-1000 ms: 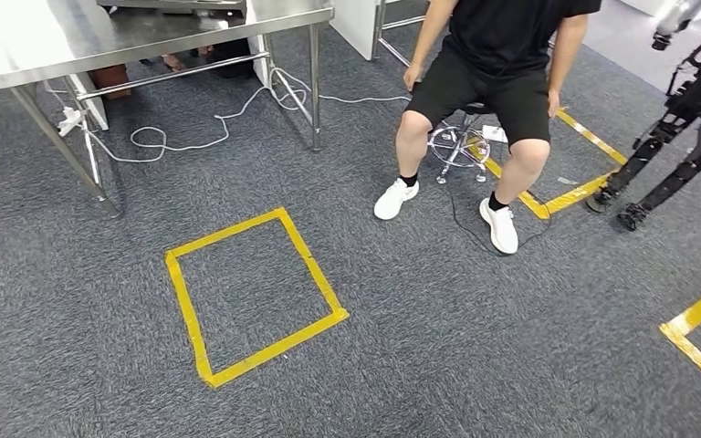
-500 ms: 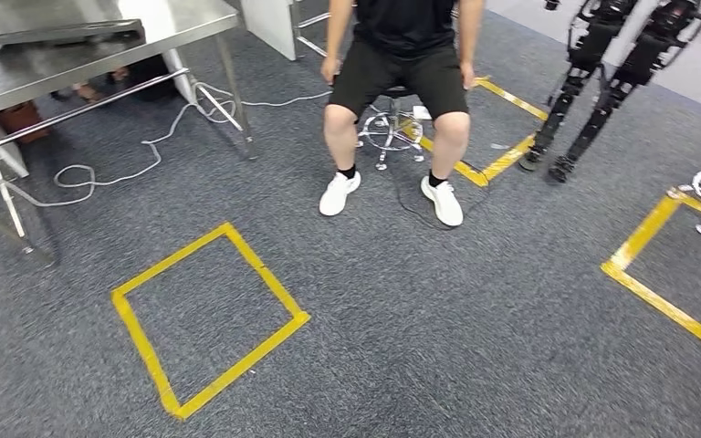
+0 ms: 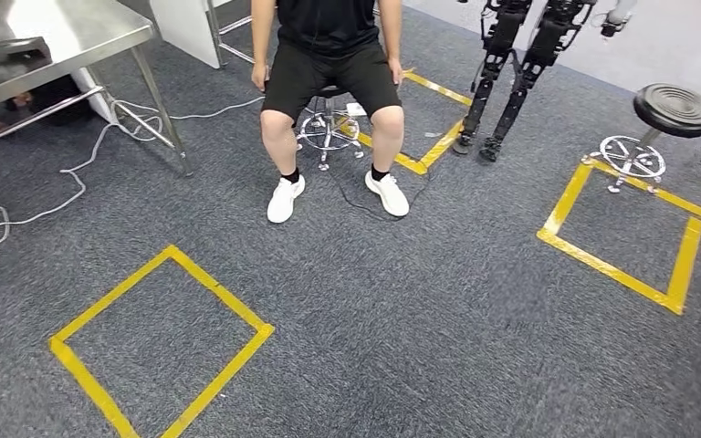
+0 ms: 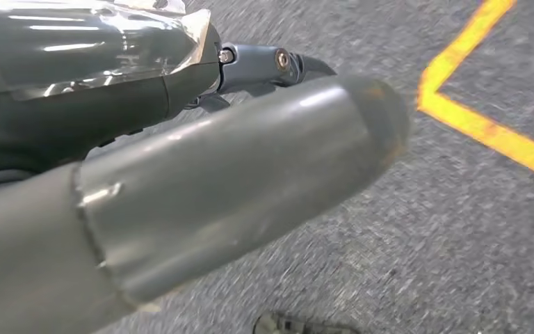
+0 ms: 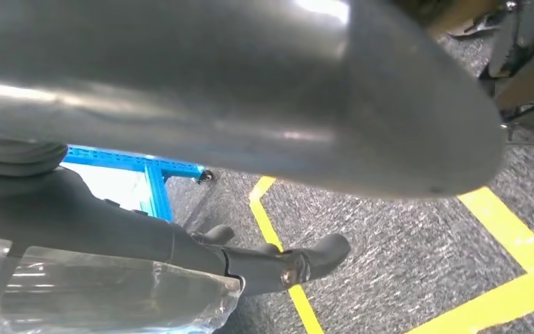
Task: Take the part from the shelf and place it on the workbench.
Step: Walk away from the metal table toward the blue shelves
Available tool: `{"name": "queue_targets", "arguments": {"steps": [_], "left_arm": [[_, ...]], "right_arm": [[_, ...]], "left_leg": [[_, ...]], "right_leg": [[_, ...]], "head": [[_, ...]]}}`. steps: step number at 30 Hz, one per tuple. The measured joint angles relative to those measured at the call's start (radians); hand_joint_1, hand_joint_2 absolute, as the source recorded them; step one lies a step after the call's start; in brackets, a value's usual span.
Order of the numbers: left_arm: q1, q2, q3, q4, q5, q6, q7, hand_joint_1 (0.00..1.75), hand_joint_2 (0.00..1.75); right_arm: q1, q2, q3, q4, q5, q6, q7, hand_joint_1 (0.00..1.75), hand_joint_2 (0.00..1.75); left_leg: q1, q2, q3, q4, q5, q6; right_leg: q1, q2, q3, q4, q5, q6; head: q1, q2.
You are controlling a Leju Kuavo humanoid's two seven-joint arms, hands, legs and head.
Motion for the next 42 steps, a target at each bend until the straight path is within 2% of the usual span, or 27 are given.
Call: {"name": "queue_targets", "arguments": {"steps": [2,3,4,5,7,9,10,11,12,14,15,16,18,19,21,23,25,27,29,31,33,34,35,36,38,40,42], "left_arm": [[0.002,0.000,0.000,0.000,-0.002,0.002,-0.012,0.00,0.00],[0.002,-0.001,0.000,0.000,-0.003,0.000,-0.018,0.00,0.00],[0.002,-0.001,0.000,0.000,-0.005,-0.002,-0.022,0.00,0.00],[0.002,-0.001,0.000,0.000,-0.008,-0.005,-0.025,0.00,0.00],[0.002,-0.001,0.000,0.000,-0.015,-0.009,-0.026,0.00,0.00],[0.002,0.000,0.000,0.000,-0.020,-0.011,-0.025,0.00,0.00],[0.001,0.000,0.000,0.001,-0.022,-0.011,-0.024,0.00,0.00],[0.000,-0.001,-0.001,0.001,-0.023,-0.011,-0.023,0.00,0.00],[-0.002,-0.001,-0.001,0.001,-0.023,-0.011,-0.023,0.00,0.00],[-0.003,-0.003,-0.001,0.001,-0.023,-0.011,-0.023,0.00,0.00],[-0.002,-0.003,-0.001,0.001,-0.024,-0.011,-0.023,0.00,0.00],[0.001,-0.003,-0.001,0.002,-0.024,-0.011,-0.022,0.00,0.00],[0.008,-0.003,-0.001,0.002,-0.032,-0.011,-0.018,0.00,0.00],[0.010,-0.003,-0.002,0.002,-0.041,-0.013,-0.016,0.00,0.00],[0.010,-0.002,-0.006,0.002,-0.068,-0.021,-0.016,0.00,0.00],[0.008,-0.002,-0.014,0.002,-0.091,-0.032,-0.026,0.00,0.00],[0.003,-0.001,-0.026,0.003,-0.108,-0.042,-0.040,0.00,0.00],[-0.008,-0.002,-0.041,0.003,-0.123,-0.048,-0.045,0.00,0.00],[-0.018,-0.003,-0.052,0.003,-0.130,-0.051,-0.044,0.00,0.00],[-0.020,-0.002,-0.059,0.003,-0.130,-0.052,-0.037,0.00,0.00],[-0.020,-0.001,-0.061,0.003,-0.130,-0.057,-0.015,0.00,0.00],[-0.020,-0.001,-0.062,0.003,-0.129,-0.060,-0.002,0.00,0.00],[-0.020,-0.001,-0.062,0.003,-0.128,-0.062,0.009,0.00,0.00],[-0.020,-0.001,-0.062,0.003,-0.127,-0.063,0.019,0.00,0.00],[-0.018,0.000,-0.062,0.003,-0.125,-0.064,0.031,0.00,0.00],[-0.016,0.001,-0.062,0.003,-0.124,-0.064,0.038,0.00,0.00],[-0.016,0.000,-0.062,0.004,-0.124,-0.064,0.040,0.00,0.00]], "right_arm": [[-0.005,0.001,0.009,0.000,0.001,0.001,0.000,0.00,0.00],[-0.005,0.001,0.011,0.000,-0.001,0.001,0.000,0.00,0.00],[-0.005,0.001,0.012,0.000,-0.004,0.002,0.000,0.00,0.00],[-0.003,0.001,0.012,0.000,-0.007,0.002,0.000,0.00,0.00],[-0.001,0.003,0.012,0.001,-0.011,0.001,0.000,0.00,0.00],[-0.005,0.007,0.012,0.001,-0.012,0.001,-0.001,0.00,0.00],[-0.006,0.009,0.012,0.001,-0.013,0.001,-0.002,0.00,0.00],[-0.006,0.009,0.012,0.001,-0.013,0.000,-0.002,0.00,0.00],[-0.005,0.009,0.012,0.001,-0.013,0.000,-0.002,0.00,0.00],[-0.003,0.009,0.012,0.002,-0.013,0.000,-0.002,0.00,0.00],[-0.003,0.010,0.012,0.002,-0.013,0.000,-0.002,0.00,0.00],[-0.004,0.012,0.012,0.002,-0.013,-0.001,-0.002,0.00,0.00],[-0.004,0.014,0.012,0.002,-0.014,-0.001,-0.002,0.00,0.00],[-0.003,0.015,0.012,0.003,-0.018,-0.001,-0.002,0.00,0.00],[0.000,0.016,0.011,0.003,-0.033,-0.002,-0.001,0.00,0.00],[-0.002,0.016,0.007,0.003,-0.051,-0.003,0.000,0.00,0.00],[-0.003,0.016,-0.002,0.003,-0.068,-0.003,0.003,0.00,0.00],[0.000,0.014,-0.015,0.003,-0.081,-0.001,0.009,0.00,0.00],[0.004,0.012,-0.025,0.003,-0.088,0.000,0.015,0.00,0.00],[0.003,0.010,-0.032,0.003,-0.091,-0.001,0.018,0.00,0.00],[0.002,0.010,-0.039,0.003,-0.091,-0.004,0.012,0.00,0.00],[0.003,0.010,-0.041,0.003,-0.088,-0.005,0.006,0.00,0.00],[0.005,0.008,-0.042,0.003,-0.085,-0.006,-0.003,0.00,0.00],[0.005,0.007,-0.042,0.003,-0.081,-0.006,-0.011,0.00,0.00],[0.002,0.006,-0.043,0.003,-0.073,-0.005,-0.023,0.00,0.00],[-0.002,0.005,-0.043,0.003,-0.069,-0.004,-0.028,0.00,0.00],[-0.002,0.002,-0.043,0.003,-0.069,-0.004,-0.030,0.00,0.00]], "left_leg": [[-0.003,0.031,0.001,0.000,-0.002,0.003],[-0.004,0.045,0.002,0.000,-0.004,0.003],[-0.004,0.058,0.004,0.000,-0.006,0.002],[-0.003,0.070,0.007,0.000,-0.009,-0.001],[-0.005,0.090,0.016,0.000,-0.017,-0.011],[-0.009,0.108,0.025,-0.001,-0.025,-0.025],[-0.012,0.118,0.030,-0.003,-0.029,-0.031],[-0.011,0.129,0.036,-0.006,-0.031,-0.037],[-0.009,0.127,0.041,-0.007,-0.035,-0.043],[-0.004,0.083,0.033,0.030,-0.069,-0.051],[-0.002,0.050,0.011,0.082,-0.101,-0.052],[-0.002,0.026,-0.022,0.150,-0.137,-0.051],[-0.002,0.009,-0.083,0.264,-0.176,-0.050],[-0.002,0.007,-0.094,0.274,-0.164,-0.050],[0.003,-0.007,-0.067,0.190,-0.093,-0.051],[0.013,-0.060,-0.025,0.078,-0.036,-0.051],[0.010,-0.089,-0.013,0.036,-0.026,-0.042],[0.002,-0.064,-0.012,0.030,-0.021,-0.022],[-0.002,-0.037,-0.008,0.019,-0.012,-0.002],[-0.006,-0.005,-0.006,0.013,-0.009,0.008],[-0.010,0.030,-0.006,0.013,-0.010,0.009],[-0.012,0.045,-0.006,0.013,-0.012,0.009],[-0.013,0.058,-0.005,0.013,-0.013,0.008],[-0.013,0.070,-0.003,0.013,-0.015,0.006],[-0.016,0.091,0.004,0.013,-0.021,-0.002],[-0.018,0.108,0.013,0.010,-0.028,-0.015],[-0.016,0.124,0.026,0.001,-0.030,-0.030]], "right_leg": [[-0.003,-0.022,-0.068,0.122,-0.044,0.002],[-0.006,-0.025,-0.085,0.152,-0.049,0.008],[-0.009,-0.029,-0.082,0.143,-0.037,0.018],[-0.013,-0.036,-0.057,0.096,-0.013,0.028],[-0.015,-0.078,0.016,-0.043,0.041,0.041],[-0.005,-0.113,0.055,-0.115,0.066,0.028],[0.002,-0.115,0.053,-0.119,0.069,0.018],[0.006,-0.103,0.052,-0.121,0.070,0.008],[-0.002,-0.091,0.053,-0.124,0.073,-0.001],[-0.014,-0.067,0.060,-0.132,0.078,-0.020],[-0.018,-0.056,0.064,-0.134,0.080,-0.030],[-0.014,-0.044,0.063,-0.134,0.080,-0.036],[-0.007,-0.015,0.063,-0.133,0.080,-0.042],[-0.006,0.002,0.065,-0.133,0.080,-0.042],[-0.006,0.032,0.068,-0.130,0.079,-0.041],[-0.002,0.059,0.062,-0.118,0.076,-0.033],[0.003,0.082,0.043,-0.111,0.076,-0.018],[0.002,0.095,0.029,-0.111,0.081,-0.001],[0.002,0.052,0.010,-0.075,0.064,0.003],[0.001,-0.007,-0.046,0.035,0.012,-0.004],[-0.002,-0.024,-0.103,0.150,-0.031,-0.002],[-0.003,-0.026,-0.108,0.164,-0.032,0.004],[-0.003,-0.031,-0.090,0.137,-0.020,0.012],[-0.004,-0.041,-0.054,0.075,0.002,0.019],[0.000,-0.085,0.024,-0.060,0.044,0.021],[0.012,-0.110,0.049,-0.112,0.060,0.005],[0.020,-0.093,0.051,-0.118,0.065,-0.017]], "head": [[0.002,0.000],[0.002,0.000],[0.002,0.000],[0.003,0.000],[0.004,0.000],[0.004,0.000],[0.004,0.000],[0.003,0.000],[0.002,0.000],[-0.005,0.000],[-0.009,0.000],[-0.011,0.000],[-0.012,0.000],[-0.012,0.000],[-0.012,0.000],[-0.011,0.000],[-0.009,0.000],[-0.008,0.000],[-0.005,0.000],[-0.001,0.000],[0.000,0.000],[0.000,0.000],[0.000,0.000],[0.000,0.000],[0.001,0.000],[0.000,0.000],[0.001,0.000]]}}
